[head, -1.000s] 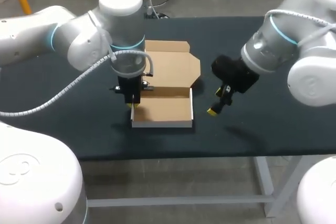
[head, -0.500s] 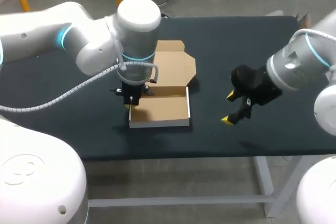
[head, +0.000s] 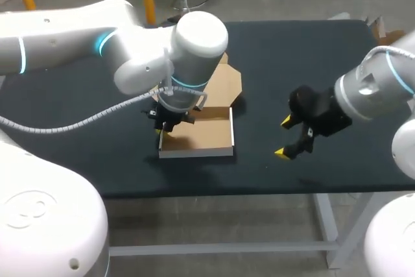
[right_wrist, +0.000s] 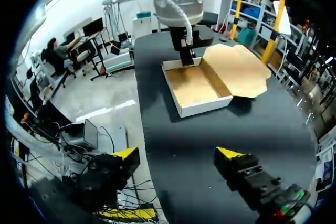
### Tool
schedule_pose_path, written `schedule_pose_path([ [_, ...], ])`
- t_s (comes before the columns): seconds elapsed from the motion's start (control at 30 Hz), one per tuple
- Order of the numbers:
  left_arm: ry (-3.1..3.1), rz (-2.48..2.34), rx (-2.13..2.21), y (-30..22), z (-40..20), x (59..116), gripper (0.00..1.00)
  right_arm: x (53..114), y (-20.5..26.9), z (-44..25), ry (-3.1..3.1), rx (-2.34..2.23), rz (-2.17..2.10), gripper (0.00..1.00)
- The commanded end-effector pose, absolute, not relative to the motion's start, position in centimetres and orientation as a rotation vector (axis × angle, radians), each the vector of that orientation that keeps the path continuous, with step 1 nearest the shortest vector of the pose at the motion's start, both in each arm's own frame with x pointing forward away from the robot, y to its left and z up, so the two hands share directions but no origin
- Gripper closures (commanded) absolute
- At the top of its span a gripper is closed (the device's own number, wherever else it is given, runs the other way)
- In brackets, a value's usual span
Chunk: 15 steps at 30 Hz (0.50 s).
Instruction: Assemble the packaging by folding the flat box into shape, placing the metal phone stand inside, and closing the box properly
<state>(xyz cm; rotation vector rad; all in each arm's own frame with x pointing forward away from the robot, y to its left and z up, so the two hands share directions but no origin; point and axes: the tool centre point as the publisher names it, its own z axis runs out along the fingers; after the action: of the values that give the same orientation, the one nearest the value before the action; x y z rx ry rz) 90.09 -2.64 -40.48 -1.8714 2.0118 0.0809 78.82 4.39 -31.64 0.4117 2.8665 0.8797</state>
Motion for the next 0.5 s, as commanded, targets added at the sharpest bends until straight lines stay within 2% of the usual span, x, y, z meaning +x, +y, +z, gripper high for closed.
schedule_pose_path([
  [0.03,1.991,0.113,-1.876,-2.51,-41.14,90.33,1.0,79.06,4.29,-31.54,2.88,0.403,0.889,0.0],
  [0.4,2.089,-0.044,-1.979,-2.6,-40.61,90.05,1.0,79.34,4.16,-31.73,2.893,0.397,0.906,0.0],
  [0.43,2.099,-0.061,-1.988,-2.62,-40.56,90.03,0.95,79.36,4.16,-31.77,2.895,0.398,0.907,0.0],
  [0.5,2.107,-0.074,-1.99,-2.65,-40.51,90.0,0.78,79.43,4.16,-31.86,2.899,0.401,0.908,0.0],
])
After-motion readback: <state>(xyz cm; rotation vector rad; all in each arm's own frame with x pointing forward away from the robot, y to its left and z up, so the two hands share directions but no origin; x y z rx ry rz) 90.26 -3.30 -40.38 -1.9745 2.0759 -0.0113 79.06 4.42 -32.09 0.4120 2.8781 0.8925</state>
